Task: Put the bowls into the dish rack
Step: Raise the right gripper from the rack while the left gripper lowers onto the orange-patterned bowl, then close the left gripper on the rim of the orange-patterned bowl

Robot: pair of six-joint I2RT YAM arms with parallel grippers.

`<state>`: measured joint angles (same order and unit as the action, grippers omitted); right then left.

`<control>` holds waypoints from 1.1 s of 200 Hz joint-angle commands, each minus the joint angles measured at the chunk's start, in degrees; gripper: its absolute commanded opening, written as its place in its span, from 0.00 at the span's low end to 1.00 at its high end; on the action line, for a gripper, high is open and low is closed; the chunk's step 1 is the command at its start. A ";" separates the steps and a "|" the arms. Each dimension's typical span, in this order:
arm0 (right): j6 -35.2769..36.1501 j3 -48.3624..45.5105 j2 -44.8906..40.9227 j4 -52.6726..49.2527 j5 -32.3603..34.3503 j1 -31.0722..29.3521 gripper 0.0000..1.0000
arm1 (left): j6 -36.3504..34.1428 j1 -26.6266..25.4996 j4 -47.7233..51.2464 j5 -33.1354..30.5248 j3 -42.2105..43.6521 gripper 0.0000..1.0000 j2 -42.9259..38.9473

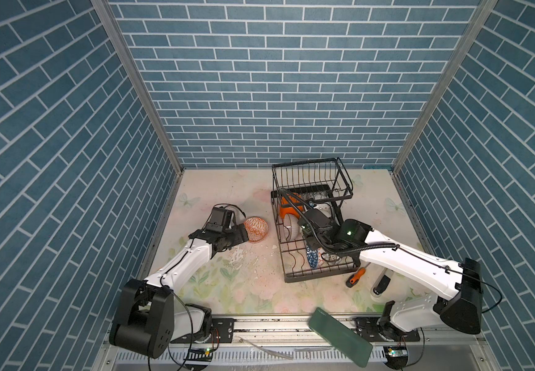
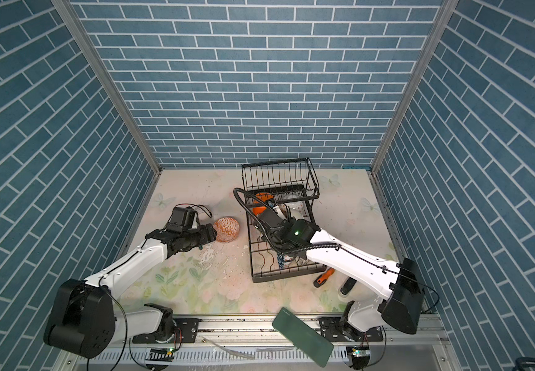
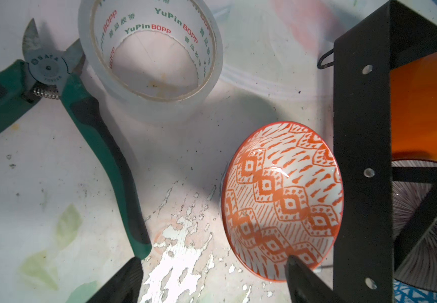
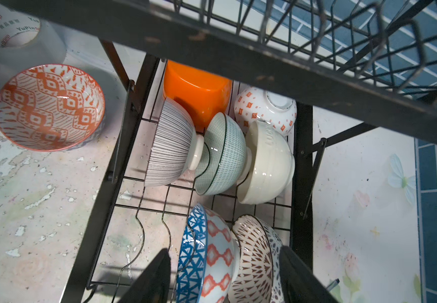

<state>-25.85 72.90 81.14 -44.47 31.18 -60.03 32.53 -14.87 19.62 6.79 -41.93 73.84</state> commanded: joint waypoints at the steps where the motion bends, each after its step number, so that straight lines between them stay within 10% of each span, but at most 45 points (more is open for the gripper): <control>1: 1.72 -2.20 0.92 2.68 -0.57 0.19 0.66 | -0.28 0.02 0.42 -0.01 -1.86 0.86 2.09; 128: -0.26 -4.61 2.18 4.48 -1.47 0.13 0.65 | 0.43 -0.07 -7.26 2.12 -4.84 0.69 15.95; 220: -2.50 -5.18 1.75 4.21 -1.98 0.00 0.64 | 0.11 -0.33 -9.24 2.08 -2.63 0.33 16.09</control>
<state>-25.69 69.52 82.72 -40.18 29.43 -60.03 33.06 -15.03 10.59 8.91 -45.50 90.02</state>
